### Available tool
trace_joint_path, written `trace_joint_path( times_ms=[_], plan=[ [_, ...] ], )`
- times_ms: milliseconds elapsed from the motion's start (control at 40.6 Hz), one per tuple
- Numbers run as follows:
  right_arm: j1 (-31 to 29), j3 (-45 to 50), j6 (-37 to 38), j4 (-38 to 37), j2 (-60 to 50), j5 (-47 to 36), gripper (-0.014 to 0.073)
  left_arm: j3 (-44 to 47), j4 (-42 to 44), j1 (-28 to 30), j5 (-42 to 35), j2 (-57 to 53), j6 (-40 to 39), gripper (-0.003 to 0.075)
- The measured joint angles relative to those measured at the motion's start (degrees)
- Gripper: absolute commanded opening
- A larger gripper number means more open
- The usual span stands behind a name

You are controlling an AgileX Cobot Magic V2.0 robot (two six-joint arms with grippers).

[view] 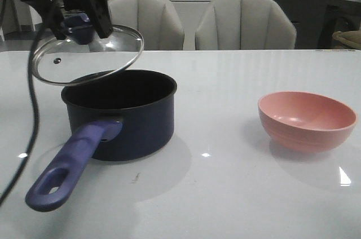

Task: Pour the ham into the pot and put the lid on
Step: 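Lift the glass lid and carry it over the saucepan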

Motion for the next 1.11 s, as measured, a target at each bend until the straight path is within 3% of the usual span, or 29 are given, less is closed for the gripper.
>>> trace_joint_path(
  times_ms=[690, 1010, 1109],
  plan=[
    [0.0, 0.0, 0.0, 0.0, 0.0, 0.0, 0.0178, -1.0, -1.4, -6.1, 0.0, 4.8, 0.4, 0.0175],
    [0.0, 0.0, 0.0, 0.0, 0.0, 0.0, 0.0178, -1.3, -0.1, -6.2, 1.8, 5.2, 0.4, 0.0179],
    [0.0, 0.0, 0.0, 0.0, 0.0, 0.0, 0.0178, -1.3, 0.1, -6.2, 2.0, 5.2, 0.4, 0.024]
  ],
)
